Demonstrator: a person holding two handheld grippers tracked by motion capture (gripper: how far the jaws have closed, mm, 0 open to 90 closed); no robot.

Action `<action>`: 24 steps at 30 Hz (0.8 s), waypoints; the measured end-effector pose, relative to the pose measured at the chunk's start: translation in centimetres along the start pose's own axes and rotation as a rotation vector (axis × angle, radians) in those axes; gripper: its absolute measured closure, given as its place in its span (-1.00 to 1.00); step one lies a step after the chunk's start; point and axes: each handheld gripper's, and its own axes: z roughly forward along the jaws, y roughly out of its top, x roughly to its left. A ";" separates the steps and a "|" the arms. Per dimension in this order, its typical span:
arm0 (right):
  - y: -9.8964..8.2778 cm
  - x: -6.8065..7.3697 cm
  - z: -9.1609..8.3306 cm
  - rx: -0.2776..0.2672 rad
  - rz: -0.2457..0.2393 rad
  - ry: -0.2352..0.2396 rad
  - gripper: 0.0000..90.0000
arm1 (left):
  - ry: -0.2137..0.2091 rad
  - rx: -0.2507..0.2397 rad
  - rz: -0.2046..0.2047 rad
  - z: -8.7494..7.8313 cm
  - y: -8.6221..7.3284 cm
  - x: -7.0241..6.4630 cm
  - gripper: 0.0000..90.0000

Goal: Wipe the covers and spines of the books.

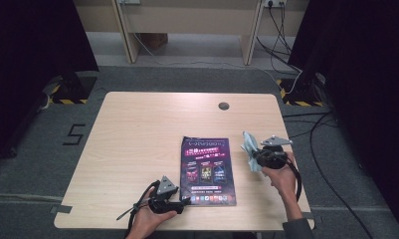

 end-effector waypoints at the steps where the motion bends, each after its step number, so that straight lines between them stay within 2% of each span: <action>1: -0.1 -0.3 -0.1 0.001 0.007 -0.005 0.81 | 0.000 0.000 -0.001 0.0 0.0 0.0 -0.16; 6: -0.5 -1.4 -0.5 -0.004 0.043 -0.030 0.81 | 0.000 0.000 -0.001 0.0 0.0 0.0 -0.16; 14: -1.1 -2.9 -0.7 0.003 0.072 -0.061 0.81 | 0.000 0.000 -0.002 0.0 0.0 0.0 -0.16; 20: -2.1 -4.1 -0.4 0.031 0.107 -0.084 0.81 | 0.000 0.000 -0.002 0.0 0.0 0.0 -0.16; 24: -2.4 -4.6 -0.4 0.043 0.112 -0.104 0.80 | 0.000 -0.001 -0.002 0.0 0.0 0.0 -0.16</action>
